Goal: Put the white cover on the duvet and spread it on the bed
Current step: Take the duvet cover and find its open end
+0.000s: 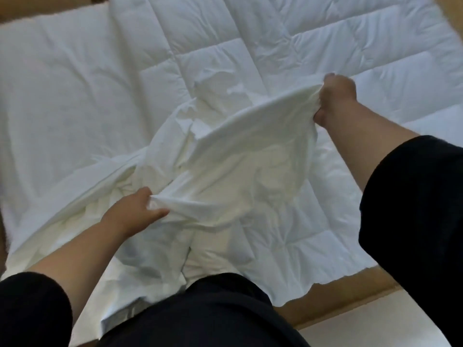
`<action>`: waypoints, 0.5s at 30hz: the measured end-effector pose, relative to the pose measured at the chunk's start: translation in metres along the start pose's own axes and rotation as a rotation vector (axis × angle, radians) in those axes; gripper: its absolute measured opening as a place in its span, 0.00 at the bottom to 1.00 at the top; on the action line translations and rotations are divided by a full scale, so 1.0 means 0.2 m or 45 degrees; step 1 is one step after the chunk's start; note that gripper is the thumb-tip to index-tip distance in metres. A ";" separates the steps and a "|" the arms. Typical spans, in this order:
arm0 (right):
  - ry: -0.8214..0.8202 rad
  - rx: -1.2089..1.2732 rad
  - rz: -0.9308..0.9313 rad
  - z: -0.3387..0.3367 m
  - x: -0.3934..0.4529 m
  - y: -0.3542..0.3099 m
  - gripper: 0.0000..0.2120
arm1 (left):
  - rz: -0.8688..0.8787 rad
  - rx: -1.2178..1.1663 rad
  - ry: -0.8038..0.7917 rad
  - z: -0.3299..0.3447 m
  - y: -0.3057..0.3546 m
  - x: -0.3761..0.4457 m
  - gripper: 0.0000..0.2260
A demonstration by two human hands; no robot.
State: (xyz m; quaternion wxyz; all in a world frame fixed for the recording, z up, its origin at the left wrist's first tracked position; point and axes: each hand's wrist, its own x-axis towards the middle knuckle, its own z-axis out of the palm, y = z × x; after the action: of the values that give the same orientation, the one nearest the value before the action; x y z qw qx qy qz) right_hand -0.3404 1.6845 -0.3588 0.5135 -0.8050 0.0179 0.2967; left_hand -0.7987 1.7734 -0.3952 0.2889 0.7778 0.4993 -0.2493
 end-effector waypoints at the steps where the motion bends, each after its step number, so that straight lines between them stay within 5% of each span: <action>1: -0.006 0.021 -0.035 -0.05 0.02 -0.12 0.14 | -0.052 0.070 -0.045 -0.02 -0.06 -0.02 0.19; 4: -0.025 0.139 -0.139 -0.11 0.02 -0.33 0.12 | -0.080 0.164 -0.142 -0.02 -0.18 -0.10 0.13; 7: -0.133 -0.045 -0.137 -0.04 -0.08 -0.27 0.25 | -0.032 0.055 -0.058 0.02 -0.20 -0.22 0.11; 10: -0.105 -0.337 -0.121 0.07 -0.28 0.01 0.34 | -0.046 -0.359 0.058 -0.01 -0.19 -0.33 0.14; 15: -0.479 -0.504 0.430 0.21 -0.75 0.75 0.41 | -0.034 -1.143 -0.080 -0.12 -0.08 -0.54 0.12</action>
State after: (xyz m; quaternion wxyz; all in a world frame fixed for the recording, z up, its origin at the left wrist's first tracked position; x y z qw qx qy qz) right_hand -0.5336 1.6075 -0.4202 0.2848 -0.8060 -0.0021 0.5189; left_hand -0.8516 1.7269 -0.3095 0.6096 0.5610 0.5589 -0.0351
